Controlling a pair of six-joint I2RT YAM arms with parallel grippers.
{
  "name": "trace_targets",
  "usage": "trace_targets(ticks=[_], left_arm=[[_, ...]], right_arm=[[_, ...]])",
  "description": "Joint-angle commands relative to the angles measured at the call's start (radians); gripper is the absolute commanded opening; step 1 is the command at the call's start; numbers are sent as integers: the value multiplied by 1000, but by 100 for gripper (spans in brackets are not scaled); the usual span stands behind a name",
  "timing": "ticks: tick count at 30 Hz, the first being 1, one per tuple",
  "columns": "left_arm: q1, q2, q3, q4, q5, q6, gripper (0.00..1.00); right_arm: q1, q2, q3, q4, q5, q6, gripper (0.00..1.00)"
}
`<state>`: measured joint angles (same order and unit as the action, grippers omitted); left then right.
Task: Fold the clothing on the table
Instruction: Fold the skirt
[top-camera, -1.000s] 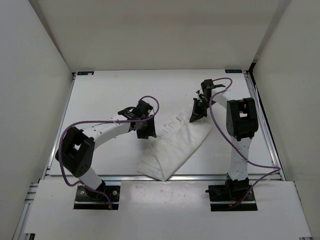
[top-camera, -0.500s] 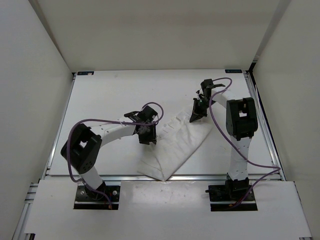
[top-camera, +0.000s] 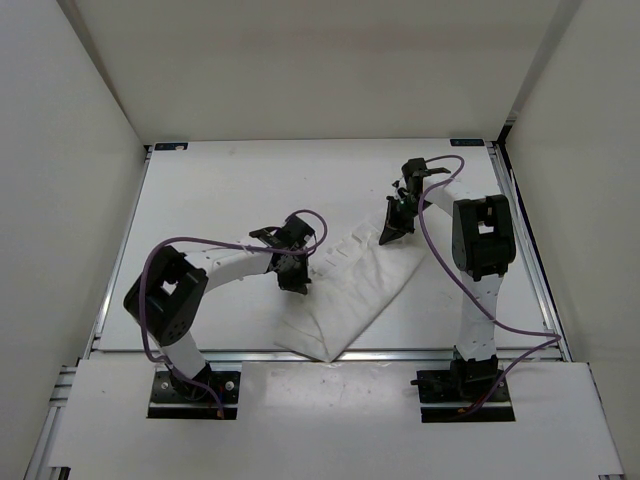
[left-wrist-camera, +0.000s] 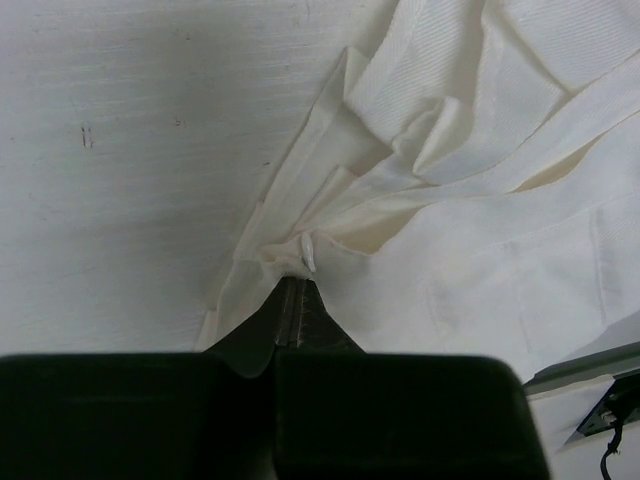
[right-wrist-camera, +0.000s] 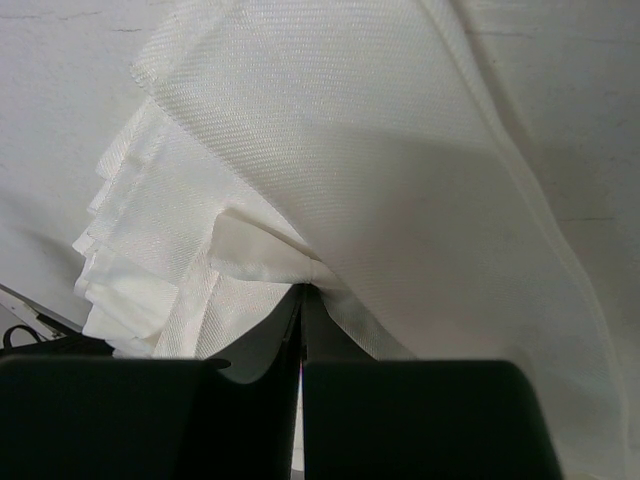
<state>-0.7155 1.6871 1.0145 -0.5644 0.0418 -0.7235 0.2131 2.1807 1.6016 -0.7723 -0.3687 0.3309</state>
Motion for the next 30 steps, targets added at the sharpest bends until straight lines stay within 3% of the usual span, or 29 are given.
trace_targets(ticks=[1, 11, 16, 18, 20, 23, 25, 30], left_arm=[[19, -58, -14, 18, 12, -17, 0], [76, -216, -79, -66, -10, -50, 0], [91, -254, -143, -17, 45, -37, 0], [114, -247, -160, 37, 101, -33, 6], [91, -216, -130, 34, 89, -18, 34], [67, -173, -82, 29, 81, -20, 50], [57, -147, -73, 35, 99, -37, 55], [41, -122, -41, 50, 70, -86, 56]], right_arm=[[-14, 34, -9, -33, 79, -38, 0], [-35, 28, -26, -25, 80, -38, 0], [-38, 37, -31, -27, 80, -41, 0], [-41, 34, -23, -34, 82, -39, 0], [-34, 34, -19, -33, 86, -39, 0], [-30, 28, -20, -27, 85, -47, 0], [-35, 31, -17, -32, 79, -46, 0], [-40, 28, -23, -25, 76, -44, 0]])
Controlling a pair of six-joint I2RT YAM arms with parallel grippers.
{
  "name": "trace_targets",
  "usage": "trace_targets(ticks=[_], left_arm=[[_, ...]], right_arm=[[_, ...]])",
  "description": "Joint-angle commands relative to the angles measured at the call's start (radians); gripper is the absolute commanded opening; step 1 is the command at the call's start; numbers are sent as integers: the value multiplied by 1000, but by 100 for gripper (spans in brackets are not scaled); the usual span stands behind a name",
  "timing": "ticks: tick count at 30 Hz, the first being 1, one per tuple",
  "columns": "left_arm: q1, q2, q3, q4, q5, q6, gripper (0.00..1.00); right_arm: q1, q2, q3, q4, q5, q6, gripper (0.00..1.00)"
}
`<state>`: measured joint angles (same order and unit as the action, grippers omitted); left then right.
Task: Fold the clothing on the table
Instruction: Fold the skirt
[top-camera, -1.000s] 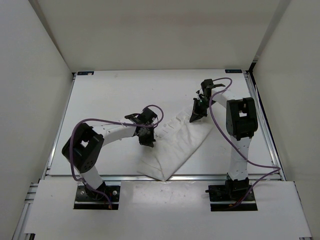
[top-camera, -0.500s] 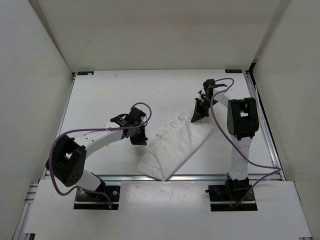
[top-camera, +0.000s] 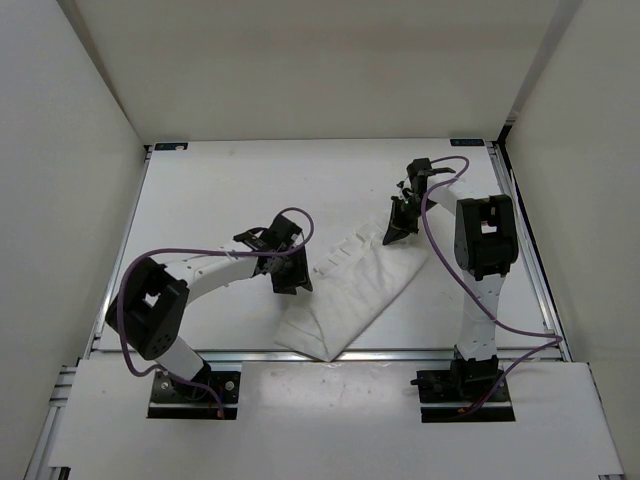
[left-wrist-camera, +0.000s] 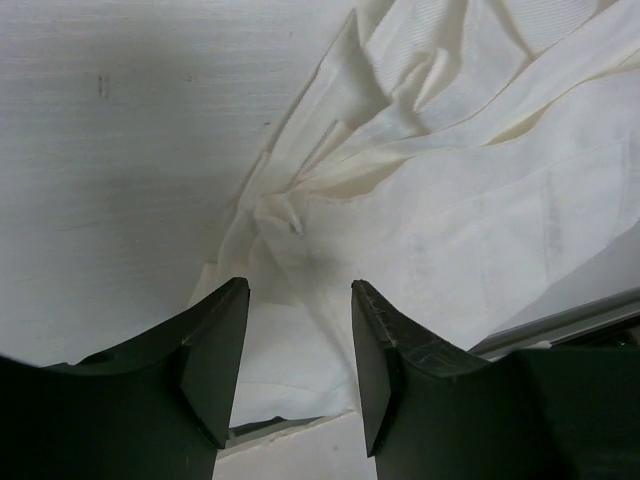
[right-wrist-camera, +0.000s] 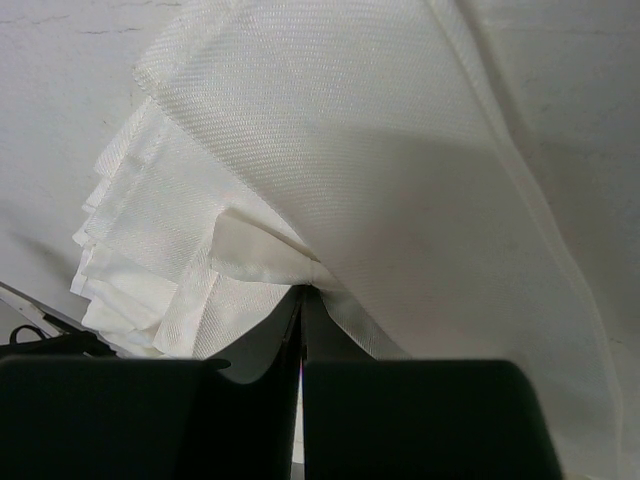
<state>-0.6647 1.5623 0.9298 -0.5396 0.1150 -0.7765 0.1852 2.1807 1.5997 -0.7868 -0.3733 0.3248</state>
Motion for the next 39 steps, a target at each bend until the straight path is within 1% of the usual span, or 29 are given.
trace_targets(ticks=[1, 8, 12, 13, 14, 15, 16, 17, 19, 21, 22, 26, 29, 32, 34, 37, 38, 39], left_arm=[[-15, 10, 49, 26, -9, -41, 56], [-45, 74, 72, 43, -32, -76, 55], [-64, 117, 87, 40, -51, -83, 51], [-64, 122, 87, 41, -57, -87, 47], [-67, 127, 81, 50, -57, -90, 39], [-61, 133, 76, 49, -54, -92, 34], [-64, 133, 69, 50, -51, -90, 25], [-65, 142, 70, 46, -48, -92, 20], [-67, 145, 67, 55, -48, -90, 12], [-67, 156, 67, 43, -47, -83, 1], [-73, 157, 75, 40, -48, -79, 0], [-62, 139, 66, 43, -44, -76, 0], [-55, 119, 67, 33, -73, -72, 0], [-39, 139, 72, 26, -89, -50, 0], [-20, 162, 83, 29, -87, -34, 0], [-1, 226, 139, 9, -113, 19, 0], [8, 260, 174, 0, -113, 28, 0], [10, 272, 216, -6, -145, 46, 0]], right_arm=[[-13, 30, -20, -11, 74, -38, 1], [-10, 36, -14, -14, 68, -29, 0], [-12, 37, -12, -20, 70, -41, 0], [-12, 39, -11, -12, 67, -44, 0], [-16, 40, -17, -12, 65, -44, 0], [-16, 37, -17, -12, 65, -43, 0], [-20, 36, -18, -12, 68, -44, 1], [-23, 36, -15, -12, 68, -44, 0], [-23, 40, -15, -14, 59, -41, 0], [-27, 36, -18, -17, 53, -41, 0], [-29, 40, -20, -6, 54, -35, 0], [-29, 39, -20, -6, 53, -42, 0], [-33, 30, -31, -6, 63, -29, 0], [-41, 31, -41, -19, 60, -23, 0], [-24, 11, -69, -20, 37, -24, 0], [-6, -8, -102, -41, 37, -21, 0], [6, -13, -122, -57, 40, -18, 1], [16, -18, -144, -69, 39, -23, 0]])
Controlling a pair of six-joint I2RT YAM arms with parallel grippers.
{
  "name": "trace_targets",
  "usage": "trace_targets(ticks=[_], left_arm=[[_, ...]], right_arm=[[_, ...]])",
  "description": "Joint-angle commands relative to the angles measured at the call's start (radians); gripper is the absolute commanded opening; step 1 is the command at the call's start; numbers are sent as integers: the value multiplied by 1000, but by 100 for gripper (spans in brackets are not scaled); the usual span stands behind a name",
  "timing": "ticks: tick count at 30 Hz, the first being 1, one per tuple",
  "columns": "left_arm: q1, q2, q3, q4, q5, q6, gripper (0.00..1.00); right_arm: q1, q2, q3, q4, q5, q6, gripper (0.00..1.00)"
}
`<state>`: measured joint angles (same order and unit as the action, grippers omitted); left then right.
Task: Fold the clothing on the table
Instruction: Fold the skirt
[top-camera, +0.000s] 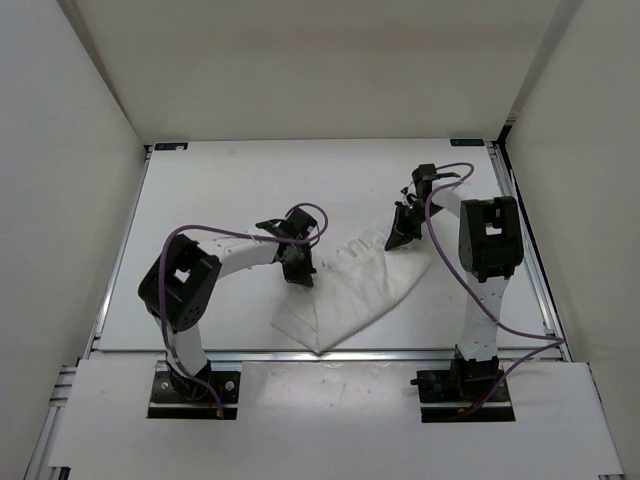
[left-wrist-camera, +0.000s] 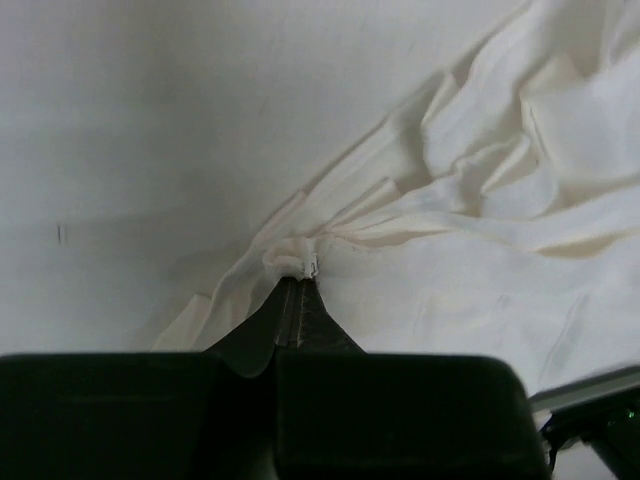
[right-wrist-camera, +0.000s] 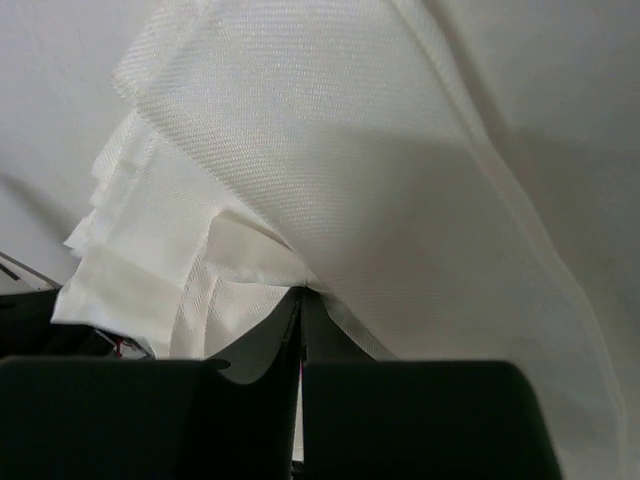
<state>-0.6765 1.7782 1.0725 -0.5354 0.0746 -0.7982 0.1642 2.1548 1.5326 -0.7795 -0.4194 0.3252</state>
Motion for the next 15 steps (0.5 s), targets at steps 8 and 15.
trace_targets(ticks=[8, 15], left_arm=[[81, 256, 346, -103, -183, 165, 0], [104, 325, 521, -199, -225, 231, 0]], right_arm=[[149, -101, -247, -58, 13, -6, 0], [144, -159, -353, -23, 68, 18, 0]])
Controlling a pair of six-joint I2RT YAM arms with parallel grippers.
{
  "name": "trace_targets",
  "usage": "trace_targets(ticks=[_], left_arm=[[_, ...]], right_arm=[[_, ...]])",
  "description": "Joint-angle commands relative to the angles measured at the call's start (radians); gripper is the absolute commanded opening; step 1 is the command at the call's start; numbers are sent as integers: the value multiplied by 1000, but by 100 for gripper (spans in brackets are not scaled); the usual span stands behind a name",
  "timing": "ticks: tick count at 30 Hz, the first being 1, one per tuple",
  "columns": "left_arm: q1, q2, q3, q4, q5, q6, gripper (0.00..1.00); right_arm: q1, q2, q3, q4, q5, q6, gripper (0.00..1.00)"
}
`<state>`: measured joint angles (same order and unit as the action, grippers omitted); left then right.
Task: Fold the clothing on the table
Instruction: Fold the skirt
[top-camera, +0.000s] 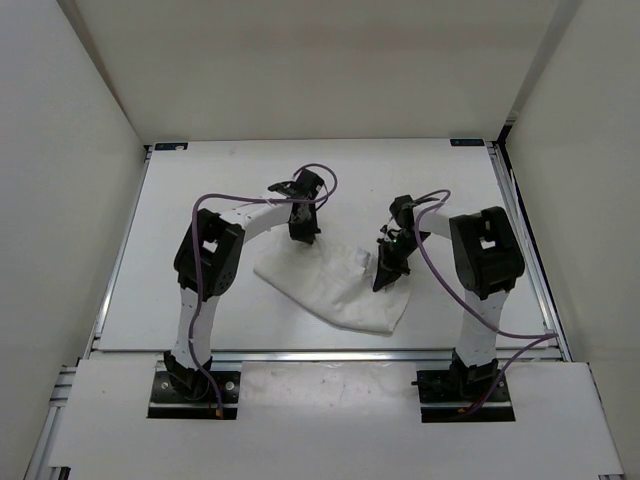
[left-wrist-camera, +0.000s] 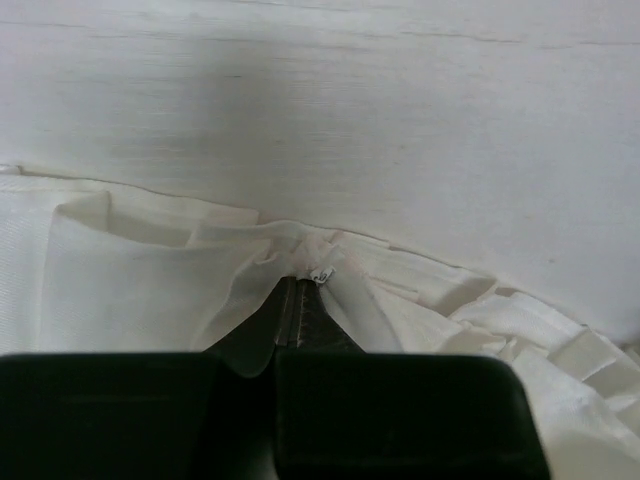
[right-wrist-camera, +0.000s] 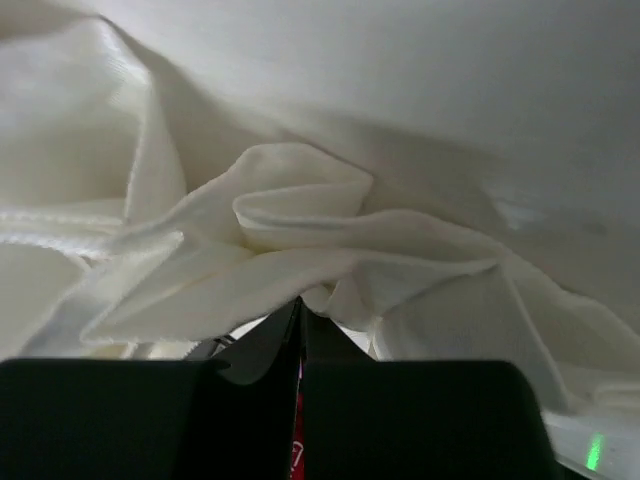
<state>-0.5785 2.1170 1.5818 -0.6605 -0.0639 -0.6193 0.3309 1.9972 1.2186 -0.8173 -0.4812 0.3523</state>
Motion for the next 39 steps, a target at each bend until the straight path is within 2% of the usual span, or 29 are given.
trace_targets(ticks=[1, 12, 16, 18, 20, 22, 25, 34, 39], left_arm=[[5, -23, -6, -71, -91, 50, 0], [78, -227, -341, 1, -82, 4, 0], [98, -290, -413, 47, 2, -3, 1], [104, -328, -428, 84, 71, -17, 29], [94, -334, -415, 78, 81, -16, 43], [83, -357, -398, 61, 75, -14, 50], [81, -397, -393, 71, 84, -26, 55], [77, -443, -441, 111, 196, -30, 54], [68, -416, -454, 107, 150, -2, 55]], right_arm=[[-38, -8, -48, 12, 151, 3, 0], [-138, -110, -140, 26, 222, 27, 0], [-150, -114, -137, 40, 202, 30, 0], [-144, -101, -110, 40, 208, 25, 0], [-135, -103, -93, 30, 214, 22, 0], [-127, -100, -90, 38, 213, 22, 0], [-119, -92, -74, 38, 205, 22, 0], [-110, -94, -79, 43, 200, 30, 0], [-112, -92, -82, 38, 196, 33, 1]])
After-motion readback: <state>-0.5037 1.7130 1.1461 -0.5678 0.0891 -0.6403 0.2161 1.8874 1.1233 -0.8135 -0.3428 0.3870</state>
